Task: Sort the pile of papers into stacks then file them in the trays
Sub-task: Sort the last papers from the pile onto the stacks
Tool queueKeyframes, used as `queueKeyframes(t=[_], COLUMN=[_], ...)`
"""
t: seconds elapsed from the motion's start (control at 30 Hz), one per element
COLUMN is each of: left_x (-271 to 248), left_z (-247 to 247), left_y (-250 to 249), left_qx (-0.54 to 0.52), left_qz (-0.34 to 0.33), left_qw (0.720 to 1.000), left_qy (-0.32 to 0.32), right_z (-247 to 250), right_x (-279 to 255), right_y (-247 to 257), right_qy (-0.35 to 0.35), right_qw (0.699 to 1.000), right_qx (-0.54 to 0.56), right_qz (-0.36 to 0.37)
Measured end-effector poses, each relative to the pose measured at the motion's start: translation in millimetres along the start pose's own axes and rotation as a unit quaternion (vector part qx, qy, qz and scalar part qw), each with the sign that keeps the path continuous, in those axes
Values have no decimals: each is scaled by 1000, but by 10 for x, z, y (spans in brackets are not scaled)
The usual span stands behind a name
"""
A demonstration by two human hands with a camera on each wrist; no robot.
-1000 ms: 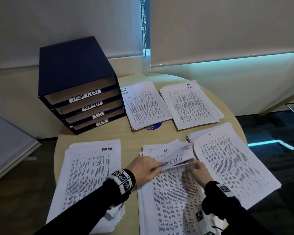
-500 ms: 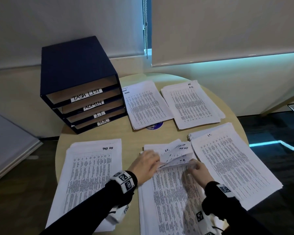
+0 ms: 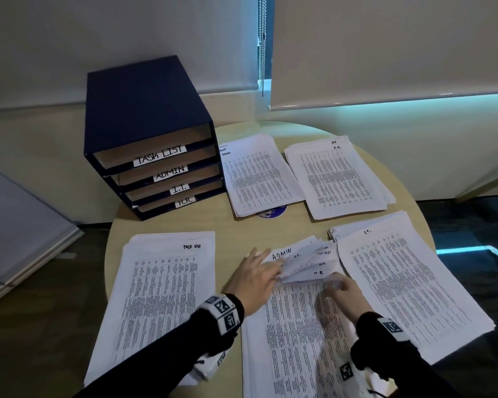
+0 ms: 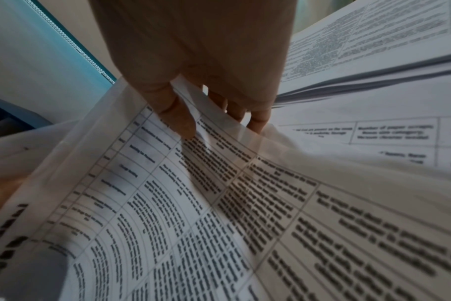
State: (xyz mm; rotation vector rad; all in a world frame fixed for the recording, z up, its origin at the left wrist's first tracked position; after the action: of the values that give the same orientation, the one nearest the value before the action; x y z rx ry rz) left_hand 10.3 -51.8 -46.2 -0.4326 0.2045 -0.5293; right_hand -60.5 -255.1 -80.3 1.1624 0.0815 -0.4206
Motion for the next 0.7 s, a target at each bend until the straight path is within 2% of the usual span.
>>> queueKeyframes(t=[0.13, 0.23, 0.3, 0.37, 0.43, 0.47, 0.53, 0.63, 0.7], left_x=[-118, -147, -104, 12, 164, 229, 329, 360, 360], left_z=[-105, -75, -16, 26, -14, -55, -183, -213, -132], left_y=[-57, -37, -14, 109, 353, 466, 619, 644, 586], left_qx=[-50, -130, -251, -332, -344, -326, -287, -248, -194], left_qz=[6, 57, 120, 206, 322, 375, 440, 448, 412], left_qw=[994, 981, 950, 915, 881, 867, 845, 844, 881], left_qy=[96, 130, 139, 96, 41, 42, 98, 157, 127], right_z=[-15, -16, -19, -15, -11, -12, -10, -19, -22], right_x=[7, 1, 6, 5, 0, 1, 0, -9, -20], right_y=[-4, -10, -10, -7, -1, 3, 15, 55, 87], right_qy=[3, -1, 1, 3, 3, 3, 2, 2, 3], right_qw=[1000, 1000, 1000, 1000, 1000, 1000, 1000, 1000, 1000], right_qx=[-2, 2, -4, -12, -14, -14, -17, -6, 6], right_qz=[-9, -18, -13, -10, -9, -7, -8, -10, -4])
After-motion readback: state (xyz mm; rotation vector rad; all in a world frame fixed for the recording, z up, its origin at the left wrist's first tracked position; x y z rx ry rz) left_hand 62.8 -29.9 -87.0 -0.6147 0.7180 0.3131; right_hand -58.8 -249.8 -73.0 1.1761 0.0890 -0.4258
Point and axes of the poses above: each hand's wrist, its own x-axis towards the middle knuckle, its own z-axis out of the back of the hand, y = z × x, the point moved 5 cm from there along x, towards the middle knuckle, and after that the axes turned 13 degrees about z, right-handed, at the moved point
